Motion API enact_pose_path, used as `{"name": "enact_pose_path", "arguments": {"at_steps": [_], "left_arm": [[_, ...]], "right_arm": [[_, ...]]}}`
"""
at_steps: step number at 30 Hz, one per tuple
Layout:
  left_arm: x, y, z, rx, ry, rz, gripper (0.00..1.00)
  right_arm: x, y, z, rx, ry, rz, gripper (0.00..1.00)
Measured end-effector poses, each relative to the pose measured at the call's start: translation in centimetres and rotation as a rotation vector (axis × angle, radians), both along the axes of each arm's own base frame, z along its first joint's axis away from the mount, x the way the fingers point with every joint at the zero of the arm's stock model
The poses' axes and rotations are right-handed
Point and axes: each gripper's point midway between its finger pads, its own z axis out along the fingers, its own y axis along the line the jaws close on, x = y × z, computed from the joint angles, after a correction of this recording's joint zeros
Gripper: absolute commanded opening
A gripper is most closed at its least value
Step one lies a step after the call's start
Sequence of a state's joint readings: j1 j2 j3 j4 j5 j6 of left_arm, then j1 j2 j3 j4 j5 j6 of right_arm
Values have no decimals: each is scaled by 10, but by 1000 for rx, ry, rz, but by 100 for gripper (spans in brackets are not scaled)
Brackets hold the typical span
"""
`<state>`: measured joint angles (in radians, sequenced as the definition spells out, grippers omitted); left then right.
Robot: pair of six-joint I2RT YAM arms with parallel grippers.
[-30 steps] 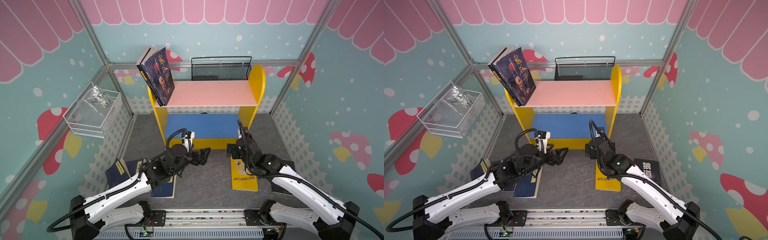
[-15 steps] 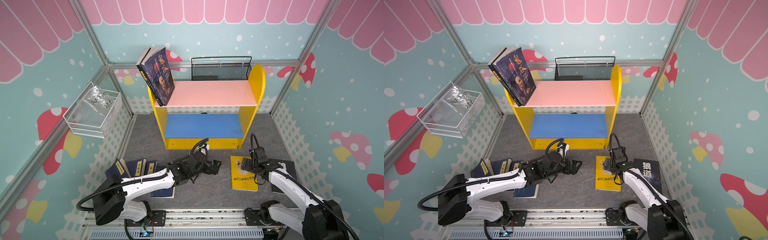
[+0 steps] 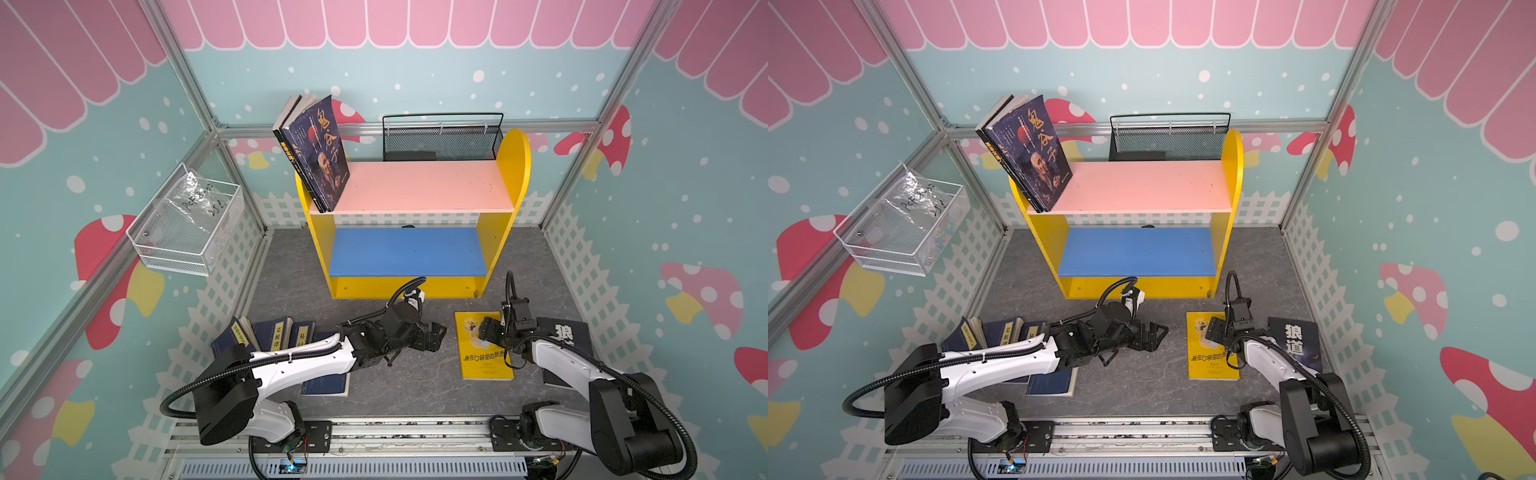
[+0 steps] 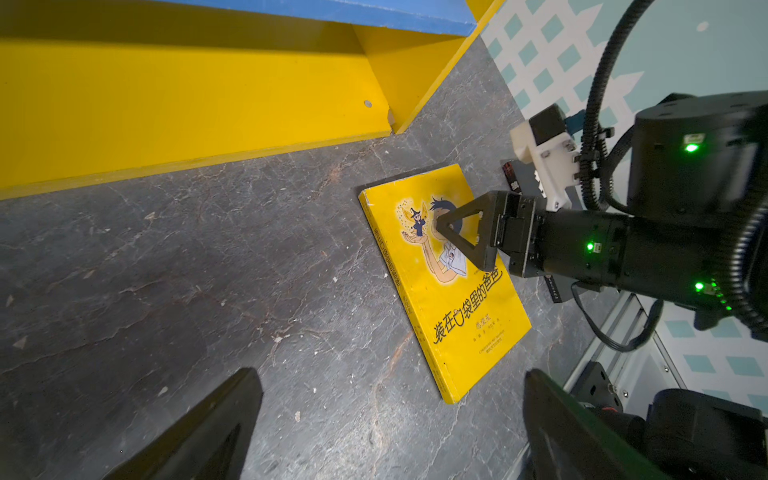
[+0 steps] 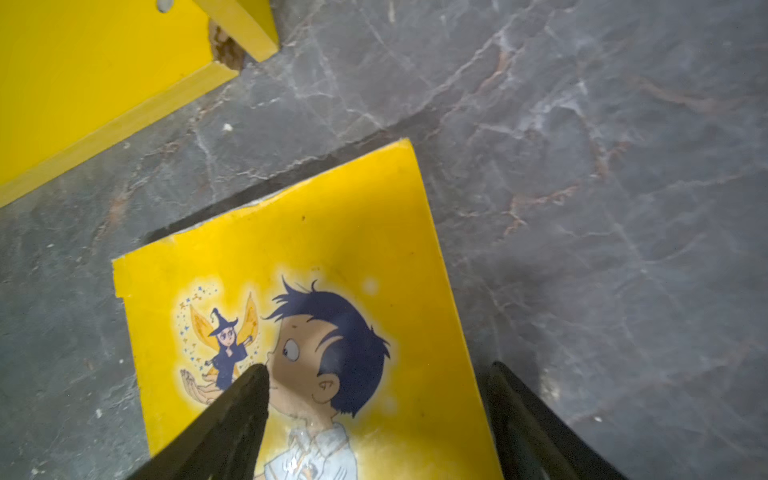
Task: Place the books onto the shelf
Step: 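Grasp the yellow cartoon book's edges with both grippers and slide it toward the robot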
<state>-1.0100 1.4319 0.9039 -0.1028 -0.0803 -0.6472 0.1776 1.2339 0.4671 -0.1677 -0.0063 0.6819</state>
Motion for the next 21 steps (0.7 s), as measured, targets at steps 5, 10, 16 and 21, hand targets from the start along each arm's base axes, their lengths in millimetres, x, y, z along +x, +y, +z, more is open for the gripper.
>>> {"name": "enact_pose_path", "arguments": {"at_steps": [5,10,16,21], "left_arm": [[5,3,-9,6,35,8,99],[18,10,-48,20,170,53,98],[5,22,-86,48,324,112,98],[2,26,-93,39,393,178,96]], "right_arm": [[-4,37,3,39,-17,124,80],[-6,80,2,60,-15,245,78],[-22,136,6,186,-58,336,78],[-23,163,8,252,-61,384,78]]}}
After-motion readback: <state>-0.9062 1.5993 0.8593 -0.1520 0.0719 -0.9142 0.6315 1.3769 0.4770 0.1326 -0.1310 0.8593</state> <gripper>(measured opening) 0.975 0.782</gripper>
